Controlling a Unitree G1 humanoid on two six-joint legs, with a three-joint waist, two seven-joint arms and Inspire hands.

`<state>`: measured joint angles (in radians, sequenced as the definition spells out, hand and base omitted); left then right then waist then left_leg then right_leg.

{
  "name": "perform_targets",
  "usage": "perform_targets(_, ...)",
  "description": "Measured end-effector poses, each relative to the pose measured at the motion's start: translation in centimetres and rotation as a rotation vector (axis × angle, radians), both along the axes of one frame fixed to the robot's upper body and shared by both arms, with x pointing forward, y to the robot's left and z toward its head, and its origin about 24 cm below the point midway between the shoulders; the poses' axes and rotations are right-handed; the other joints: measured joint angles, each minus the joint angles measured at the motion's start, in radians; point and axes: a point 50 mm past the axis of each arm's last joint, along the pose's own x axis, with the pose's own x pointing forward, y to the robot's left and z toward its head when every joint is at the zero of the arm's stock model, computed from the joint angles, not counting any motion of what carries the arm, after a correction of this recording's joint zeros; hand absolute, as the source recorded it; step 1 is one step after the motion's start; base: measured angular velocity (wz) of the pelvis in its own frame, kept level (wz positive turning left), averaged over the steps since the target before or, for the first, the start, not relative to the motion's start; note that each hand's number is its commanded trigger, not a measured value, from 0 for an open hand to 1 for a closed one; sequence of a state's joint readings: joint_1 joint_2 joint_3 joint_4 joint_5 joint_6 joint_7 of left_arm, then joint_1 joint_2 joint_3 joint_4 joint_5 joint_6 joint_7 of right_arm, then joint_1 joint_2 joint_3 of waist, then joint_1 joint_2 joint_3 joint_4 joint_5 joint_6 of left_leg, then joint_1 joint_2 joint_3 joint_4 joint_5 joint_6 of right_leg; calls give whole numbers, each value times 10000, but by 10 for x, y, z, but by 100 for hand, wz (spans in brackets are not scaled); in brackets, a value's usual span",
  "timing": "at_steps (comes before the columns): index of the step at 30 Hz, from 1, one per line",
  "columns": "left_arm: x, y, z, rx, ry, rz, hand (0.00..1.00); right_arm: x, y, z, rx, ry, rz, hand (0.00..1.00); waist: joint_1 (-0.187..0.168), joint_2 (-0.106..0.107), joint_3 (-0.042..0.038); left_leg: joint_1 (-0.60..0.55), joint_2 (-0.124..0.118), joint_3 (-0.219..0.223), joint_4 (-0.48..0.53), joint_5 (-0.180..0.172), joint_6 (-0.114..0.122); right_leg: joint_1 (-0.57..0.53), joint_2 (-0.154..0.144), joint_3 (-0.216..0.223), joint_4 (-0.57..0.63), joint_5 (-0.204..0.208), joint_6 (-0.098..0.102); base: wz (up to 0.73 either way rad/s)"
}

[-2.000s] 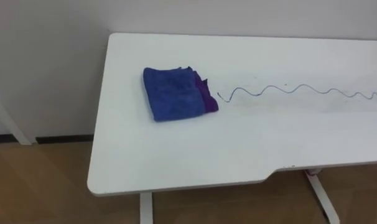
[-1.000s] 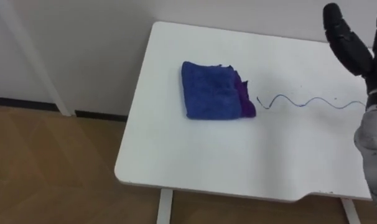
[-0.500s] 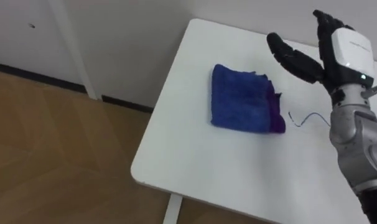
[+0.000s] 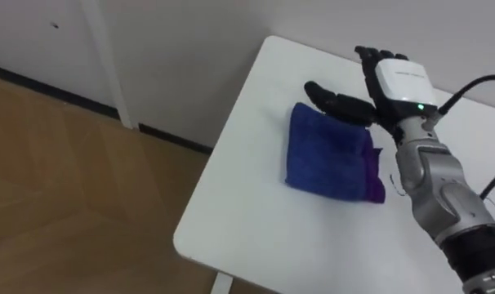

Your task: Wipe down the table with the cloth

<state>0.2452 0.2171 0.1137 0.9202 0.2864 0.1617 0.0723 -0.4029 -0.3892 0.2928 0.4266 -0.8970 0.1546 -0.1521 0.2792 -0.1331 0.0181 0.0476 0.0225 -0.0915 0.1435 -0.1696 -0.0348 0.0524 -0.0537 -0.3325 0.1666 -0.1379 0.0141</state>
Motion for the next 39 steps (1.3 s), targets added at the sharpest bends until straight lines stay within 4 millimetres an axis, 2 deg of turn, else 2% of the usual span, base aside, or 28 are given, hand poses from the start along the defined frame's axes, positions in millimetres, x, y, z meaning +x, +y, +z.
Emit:
perform_targets(7,-1,0,0,13,6,-10,0,0,3,0,-263,1,163,0,98,77,49,-47,-6,12,4,-15,27,8,-2,-49,-5,-17,28,3)
perform_targets(9,0,-1,0,5,6,-125,0,0,6,0,-268,-26,299,0,146,151,77,-42,-3,55,20,-21,38,2,-1,-45,-5,-21,35,-5)
perform_targets(12,5,-3,0,-34,-96,-223,0,-1,11,-1,-352,17,561,0,168,336,62,-90,14,77,63,-95,162,-33,34,-14,-7,-39,29,-6)
perform_targets(13,9,-3,0,-21,-213,-263,0,-2,14,0,-355,-13,675,0,184,385,52,-126,13,83,62,-100,177,-73,32,-20,-3,-54,21,0)
perform_targets(19,8,-5,0,1,-219,-423,0,-11,29,8,-365,-399,1365,0,149,583,-141,-180,12,113,155,-83,191,-55,30,-16,21,-54,19,0)
perform_targets(24,9,-9,1,-71,-414,-503,0,-27,30,-9,-429,212,1478,0,173,539,-169,-120,9,118,163,-84,192,-28,24,-11,29,-54,19,0)
perform_targets(28,4,-11,-1,-122,-236,-614,0,-39,28,-27,-287,923,1429,0,149,594,-129,-48,10,220,154,-84,192,21,24,72,52,-53,17,-7)
perform_targets(32,1,-11,-1,-135,-162,-611,0,-50,27,-40,177,1486,1375,0,-35,602,-114,-16,9,234,102,-85,194,45,14,54,52,-53,18,-1)
perform_targets(37,-2,-11,-3,-152,-3,-555,0,-53,21,-47,331,1729,1245,0,-250,572,-17,-44,8,243,77,-87,197,37,15,51,25,-56,14,0)
perform_targets(39,-3,-12,-3,-172,-1,-564,0,-53,17,-51,317,1912,1121,0,-288,554,-21,-51,4,247,70,-97,209,34,13,50,7,-57,15,0)
